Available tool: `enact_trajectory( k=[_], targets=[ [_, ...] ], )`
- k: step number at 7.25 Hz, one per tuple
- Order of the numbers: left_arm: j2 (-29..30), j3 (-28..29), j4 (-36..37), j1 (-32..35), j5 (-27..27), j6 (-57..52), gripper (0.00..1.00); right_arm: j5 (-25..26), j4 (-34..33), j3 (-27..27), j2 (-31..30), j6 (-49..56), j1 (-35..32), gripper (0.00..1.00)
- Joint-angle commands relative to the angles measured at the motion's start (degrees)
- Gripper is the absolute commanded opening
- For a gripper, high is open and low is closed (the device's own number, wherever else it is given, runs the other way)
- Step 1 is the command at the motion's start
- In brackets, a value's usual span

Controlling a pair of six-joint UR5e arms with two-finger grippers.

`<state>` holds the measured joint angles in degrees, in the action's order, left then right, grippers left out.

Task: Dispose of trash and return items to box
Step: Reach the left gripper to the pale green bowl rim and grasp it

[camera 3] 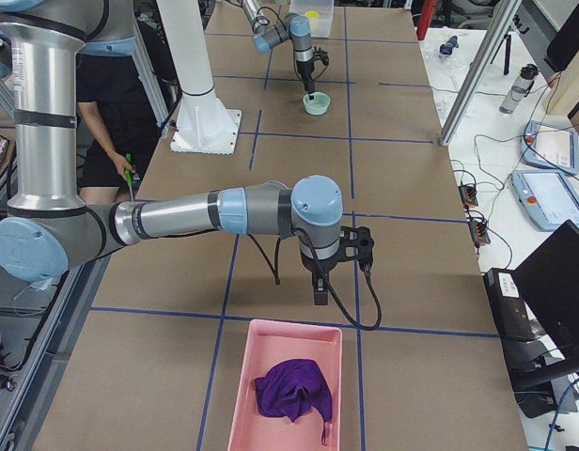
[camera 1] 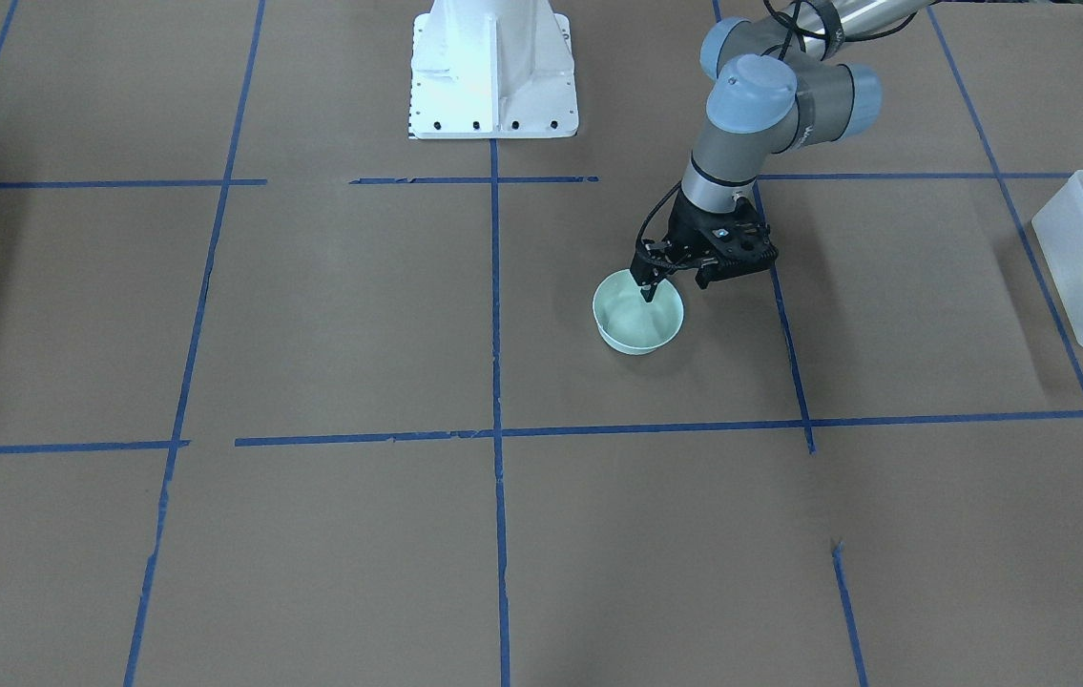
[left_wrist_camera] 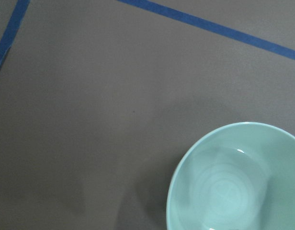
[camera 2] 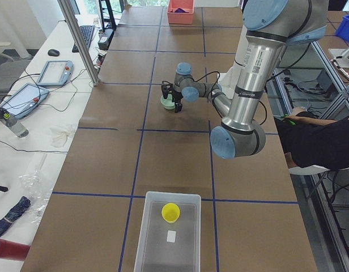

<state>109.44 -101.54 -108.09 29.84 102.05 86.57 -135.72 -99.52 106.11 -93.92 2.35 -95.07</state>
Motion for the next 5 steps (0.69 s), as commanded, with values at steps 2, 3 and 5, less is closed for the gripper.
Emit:
enact_trajectory(
  k=[2,3,5],
  targets=[
    [0.25,0.3,0.08,0.04,-0.01,0.18,0.0,0.01,0.12,0.15,0.06,-1.82,0.94,1.0],
    [0.25,-0.4,0.08,0.22,0.25,0.18,0.0,0.01,0.12,0.15,0.06,-1.73,0.94,1.0],
    [0.16,-0.58,0.08,0.66,0.78,0.18,0.0,0.19,0.12,0.15,0.06,-1.73,1.56,1.0]
  ],
)
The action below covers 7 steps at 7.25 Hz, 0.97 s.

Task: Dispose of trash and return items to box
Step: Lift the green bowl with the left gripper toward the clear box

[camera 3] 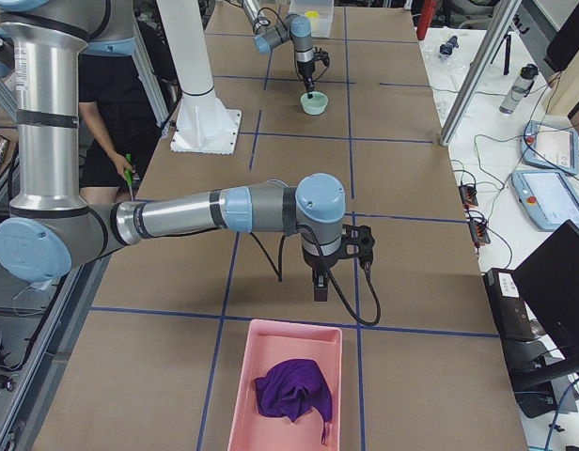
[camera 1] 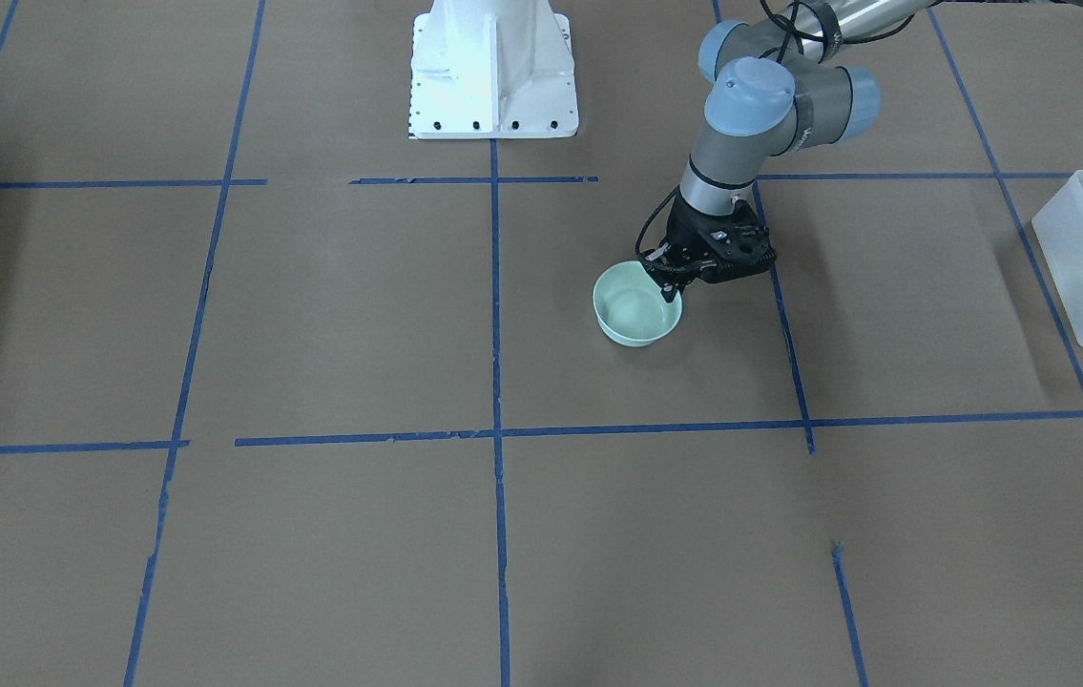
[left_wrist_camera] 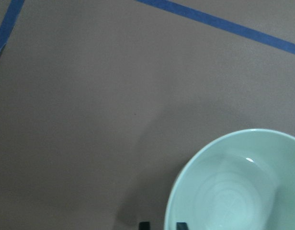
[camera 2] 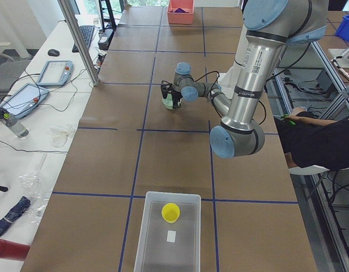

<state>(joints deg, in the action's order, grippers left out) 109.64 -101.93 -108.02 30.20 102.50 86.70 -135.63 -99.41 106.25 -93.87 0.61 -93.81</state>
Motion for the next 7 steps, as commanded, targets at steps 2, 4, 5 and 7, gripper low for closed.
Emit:
enact_trajectory(
  k=[2,4,5,7],
  targets=[
    [-0.74,-4.93,1.14,2.48,1.38,-0.21,0.0,0.1,1.92,0.01,-0.26,0.01,0.38,1.0],
    [-0.92,-7.49,3.69,9.57,5.07,-1.79,0.0,0.19,2.38,-0.08,-0.79,0.18,0.38,1.0],
    [-1.62,-8.63,5.0,12.66,7.08,-6.41,0.0,0.28,2.38,-0.43,-0.88,0.18,0.64,1.0],
    [-2.33,-9.78,8.86,17.58,9.2,-15.29,0.0,0.54,2.55,-2.53,-0.18,0.01,2.22,1.0]
  ],
)
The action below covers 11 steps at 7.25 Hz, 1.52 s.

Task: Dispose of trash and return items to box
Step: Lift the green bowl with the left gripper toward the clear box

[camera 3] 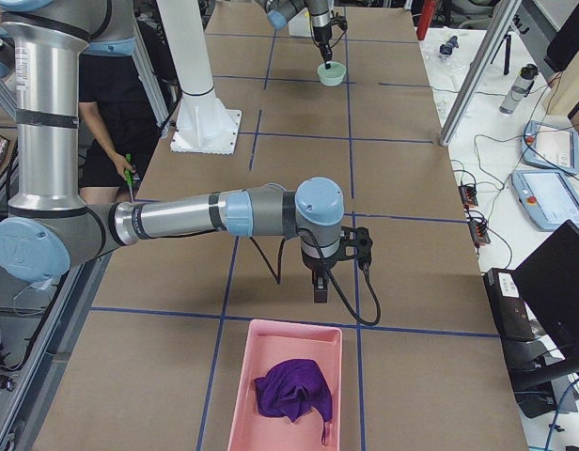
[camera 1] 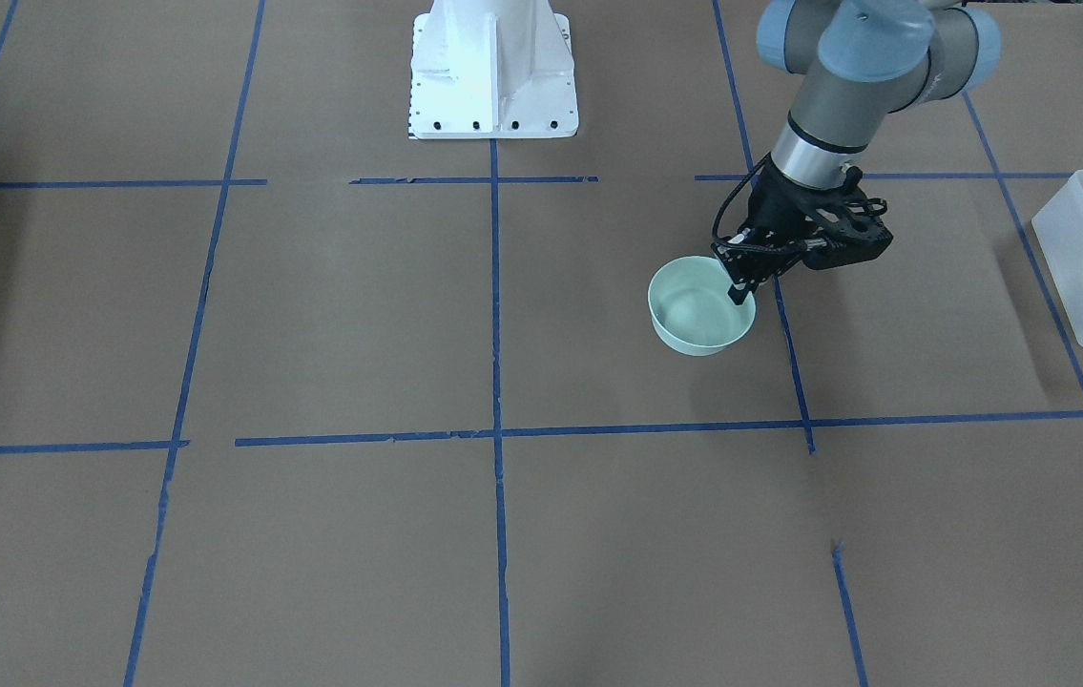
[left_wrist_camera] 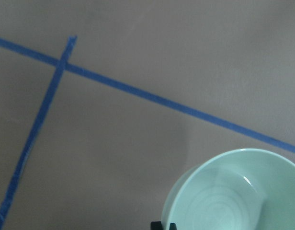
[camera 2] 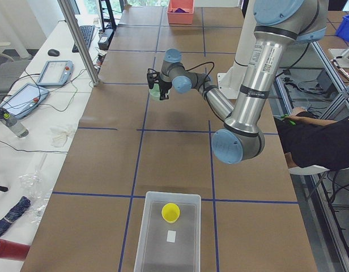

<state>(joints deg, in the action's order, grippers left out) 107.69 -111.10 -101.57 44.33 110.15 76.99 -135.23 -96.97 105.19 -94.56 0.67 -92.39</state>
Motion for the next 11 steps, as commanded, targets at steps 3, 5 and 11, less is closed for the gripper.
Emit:
enact_trajectory(
  k=[3,5,11],
  targets=[
    [-5.28,0.18,2.6,14.15,9.42,-21.82,0.0,-0.47,9.57,-9.02,3.14,-2.84,1.95,1.0],
    [-8.45,2.71,2.6,23.21,15.85,-32.29,0.0,-2.57,9.61,-9.04,3.68,-7.43,1.95,1.0],
    [-16.55,23.5,2.08,48.86,22.03,-54.6,0.0,-5.39,9.78,-8.78,2.45,-7.79,1.86,1.0]
  ],
)
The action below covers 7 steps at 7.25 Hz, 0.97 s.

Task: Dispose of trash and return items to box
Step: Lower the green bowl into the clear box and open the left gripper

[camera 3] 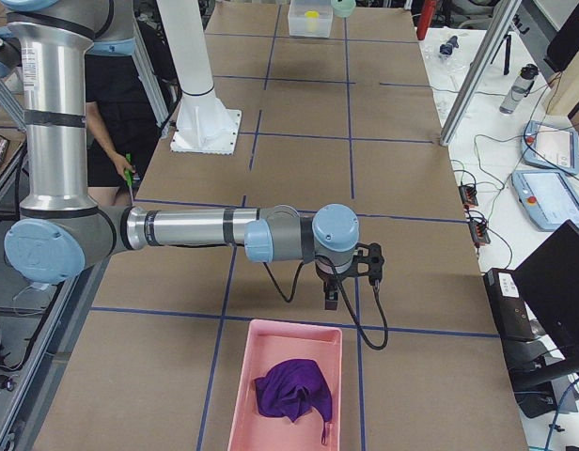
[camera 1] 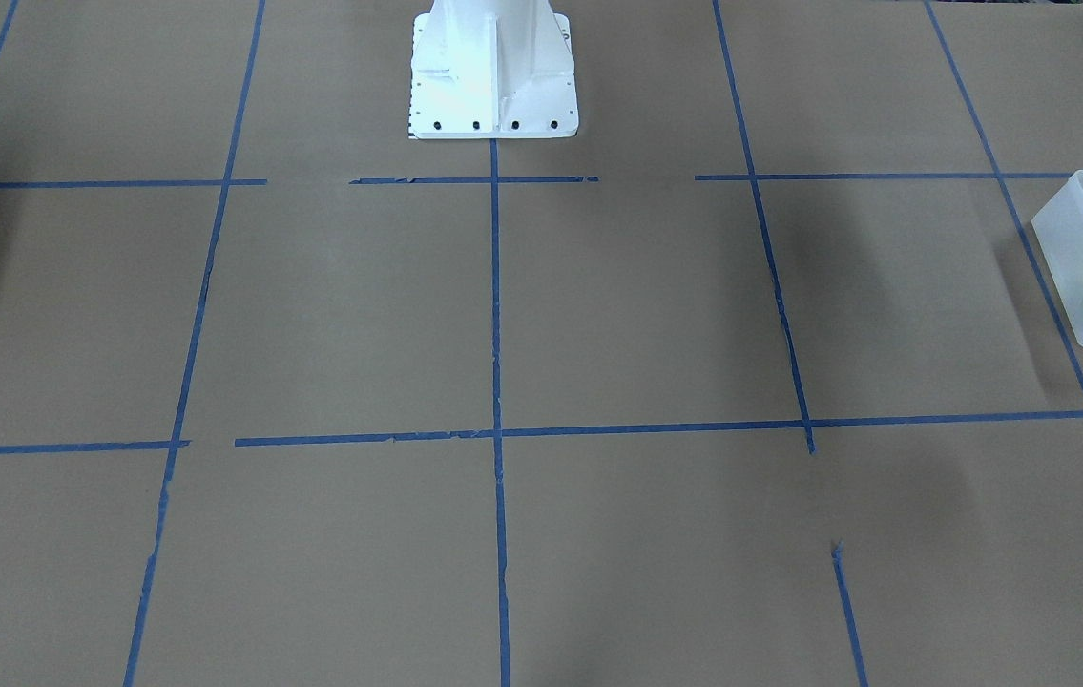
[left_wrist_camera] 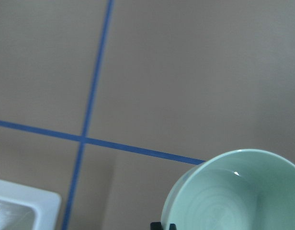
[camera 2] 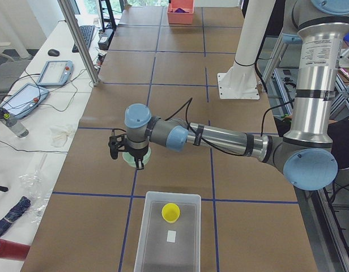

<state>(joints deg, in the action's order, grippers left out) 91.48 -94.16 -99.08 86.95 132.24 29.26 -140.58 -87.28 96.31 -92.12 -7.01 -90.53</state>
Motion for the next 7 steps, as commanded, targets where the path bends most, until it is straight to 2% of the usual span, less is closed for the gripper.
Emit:
enact_trajectory(
  k=[1,3,4,5,7],
  targets=[
    [-0.17,11.58,-0.67,10.39,-0.22,-15.55,0.0,0.04,0.09,0.19,0.1,-0.03,0.0,1.0],
    [-0.43,16.62,-1.63,14.81,-0.57,-23.33,0.0,0.04,0.18,0.28,0.19,-0.03,0.0,1.0],
    [-0.69,20.39,-5.56,15.52,-1.45,-25.37,0.0,0.04,0.18,0.28,0.28,-0.03,0.0,1.0],
    [-0.95,23.73,-9.51,15.53,-6.5,-25.48,0.0,0.04,0.18,0.28,0.28,-0.11,0.0,1.0],
    [-3.13,24.56,-10.96,15.44,-8.83,-25.39,0.0,0.04,0.18,0.28,0.28,-0.11,0.0,1.0]
  ],
)
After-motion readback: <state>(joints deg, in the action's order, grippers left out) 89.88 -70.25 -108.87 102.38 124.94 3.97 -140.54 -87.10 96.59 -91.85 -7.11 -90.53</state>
